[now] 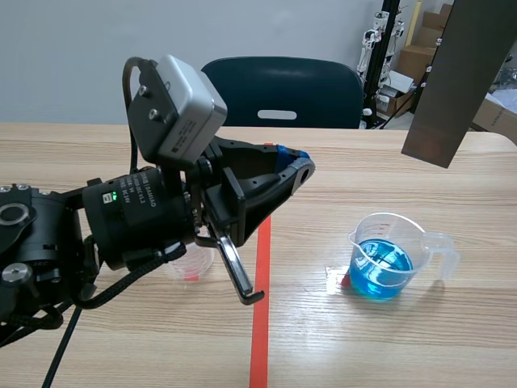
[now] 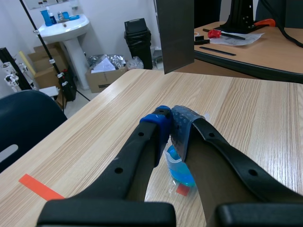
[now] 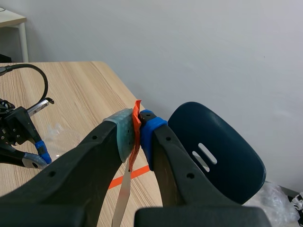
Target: Do the redox reaction experiment. move the plate over the left beaker
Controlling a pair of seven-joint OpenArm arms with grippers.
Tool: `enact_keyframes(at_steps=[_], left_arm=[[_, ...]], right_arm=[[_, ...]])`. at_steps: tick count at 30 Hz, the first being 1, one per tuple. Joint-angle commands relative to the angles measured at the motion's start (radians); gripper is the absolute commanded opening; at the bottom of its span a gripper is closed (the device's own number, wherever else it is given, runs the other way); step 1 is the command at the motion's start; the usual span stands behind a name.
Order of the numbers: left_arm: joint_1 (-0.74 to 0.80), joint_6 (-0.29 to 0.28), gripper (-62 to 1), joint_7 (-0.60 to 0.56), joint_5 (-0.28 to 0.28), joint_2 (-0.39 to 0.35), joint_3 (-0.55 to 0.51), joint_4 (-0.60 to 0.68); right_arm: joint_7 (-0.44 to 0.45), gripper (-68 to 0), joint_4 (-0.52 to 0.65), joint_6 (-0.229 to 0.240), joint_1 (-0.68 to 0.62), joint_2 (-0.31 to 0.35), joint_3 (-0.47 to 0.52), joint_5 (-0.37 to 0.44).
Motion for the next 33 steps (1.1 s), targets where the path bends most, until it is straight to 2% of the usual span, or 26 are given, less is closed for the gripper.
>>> enact_keyframes(at_steps=[1,18,29,33], left_arm=[[-0.006,-0.002,-57.5,-0.013,-0.014,0.007,-0.001,0.006],[-0.006,-0.002,-57.5,-0.013,-0.013,0.007,-0.001,0.006],[-0.005,-0.002,-57.5,-0.014,-0.013,-0.029,-0.001,0.006],[-0.005,-0.002,-48.3,-0.014,-0.013,-0.059,-0.001,0.006]], right_arm=[[0.018,-67.3,0.005,0.006,0.011,0.011,0.015,0.018],[0.010,-67.3,0.006,0.006,0.008,0.011,0.015,0.017],[0.011,-67.3,0.006,0.006,0.008,0.011,0.015,0.017],[0.011,-67.3,0.006,0.006,0.008,0.011,0.015,0.017]])
